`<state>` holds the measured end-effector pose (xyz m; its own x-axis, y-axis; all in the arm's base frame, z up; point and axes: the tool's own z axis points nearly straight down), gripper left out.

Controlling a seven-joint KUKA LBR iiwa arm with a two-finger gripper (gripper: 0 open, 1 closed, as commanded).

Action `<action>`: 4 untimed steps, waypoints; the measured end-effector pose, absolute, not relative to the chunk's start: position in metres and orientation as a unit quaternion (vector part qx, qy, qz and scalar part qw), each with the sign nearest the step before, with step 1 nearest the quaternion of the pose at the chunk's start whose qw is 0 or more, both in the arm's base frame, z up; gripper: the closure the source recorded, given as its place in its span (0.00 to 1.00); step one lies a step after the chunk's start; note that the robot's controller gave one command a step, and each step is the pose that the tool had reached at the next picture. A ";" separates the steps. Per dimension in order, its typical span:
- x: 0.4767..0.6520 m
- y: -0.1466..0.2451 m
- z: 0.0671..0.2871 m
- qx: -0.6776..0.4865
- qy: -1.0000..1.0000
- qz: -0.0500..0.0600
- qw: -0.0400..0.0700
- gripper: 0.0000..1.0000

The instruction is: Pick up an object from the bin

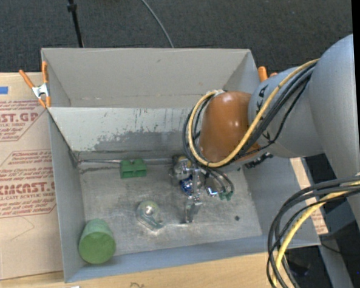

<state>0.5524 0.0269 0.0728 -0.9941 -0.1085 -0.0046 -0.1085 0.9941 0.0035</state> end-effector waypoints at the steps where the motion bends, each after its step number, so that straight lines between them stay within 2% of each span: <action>1: 0.556 -0.024 0.072 0.051 0.999 0.002 -0.002 0.00; 2: 0.555 -0.088 0.079 0.238 0.971 -0.001 0.001 0.00; 3: 0.555 -0.087 0.080 0.237 0.971 0.000 0.000 1.00; 4: 0.557 -0.092 0.233 0.024 1.000 -0.001 0.004 1.00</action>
Offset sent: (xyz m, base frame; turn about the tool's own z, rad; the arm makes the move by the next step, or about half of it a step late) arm 0.0036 -0.0540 -0.0028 0.2109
